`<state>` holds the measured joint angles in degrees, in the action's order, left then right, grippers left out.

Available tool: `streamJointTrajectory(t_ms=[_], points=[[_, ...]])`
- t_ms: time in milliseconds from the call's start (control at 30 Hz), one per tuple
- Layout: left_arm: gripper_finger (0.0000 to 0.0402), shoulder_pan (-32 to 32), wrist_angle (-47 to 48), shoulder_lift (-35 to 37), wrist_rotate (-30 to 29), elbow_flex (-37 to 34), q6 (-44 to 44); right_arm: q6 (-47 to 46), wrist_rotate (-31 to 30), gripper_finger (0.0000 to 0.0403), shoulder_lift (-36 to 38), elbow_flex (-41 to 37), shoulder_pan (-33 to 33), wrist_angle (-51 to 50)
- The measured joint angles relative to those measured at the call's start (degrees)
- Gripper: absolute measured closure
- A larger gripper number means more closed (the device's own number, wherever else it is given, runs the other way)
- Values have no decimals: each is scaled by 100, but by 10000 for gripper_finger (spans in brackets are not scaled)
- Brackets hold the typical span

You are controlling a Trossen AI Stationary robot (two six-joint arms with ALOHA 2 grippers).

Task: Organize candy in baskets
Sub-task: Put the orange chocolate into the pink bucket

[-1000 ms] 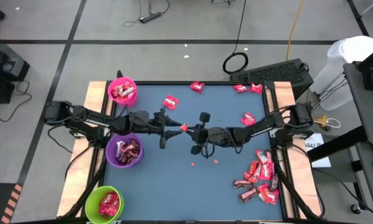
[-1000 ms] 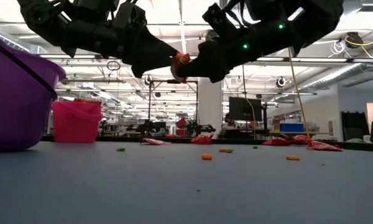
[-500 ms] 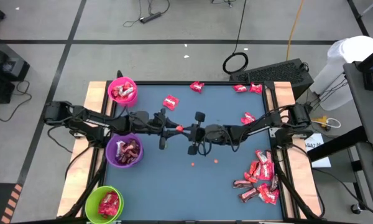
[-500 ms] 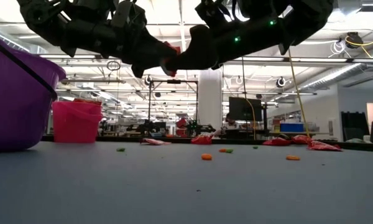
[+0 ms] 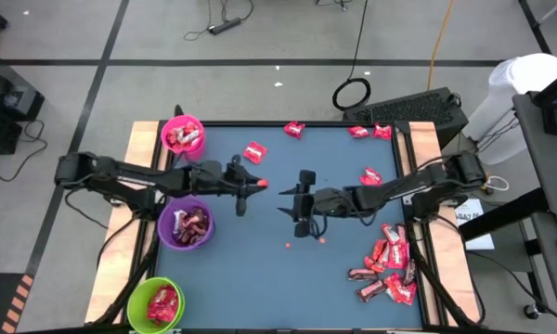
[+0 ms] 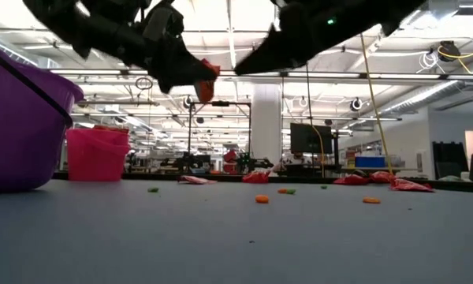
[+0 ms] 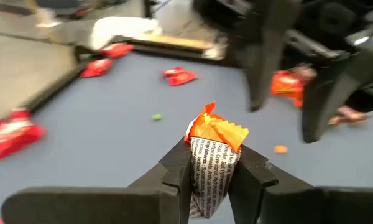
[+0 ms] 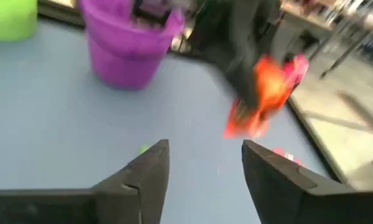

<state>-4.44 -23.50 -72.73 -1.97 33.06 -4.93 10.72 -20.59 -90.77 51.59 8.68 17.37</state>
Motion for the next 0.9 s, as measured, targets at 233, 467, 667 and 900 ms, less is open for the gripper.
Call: streamJointTrajectory(t_ms=[233,467,667,900], points=[[318,-184,3187,898,-1630,1061,112,-526,1,203,329,-121,128,-1537],[318,-856,5533,1282,-3358,2045,-157,-423,-5,206,326,-166,64,-1548],[318,-2204,6282,1242,-3456,2243,-225,-408,-1,206,291,-172,64,-1638],[318,-3776,6698,817,-2454,2242,-223,-408,-1,206,291,-175,64,-1718]])
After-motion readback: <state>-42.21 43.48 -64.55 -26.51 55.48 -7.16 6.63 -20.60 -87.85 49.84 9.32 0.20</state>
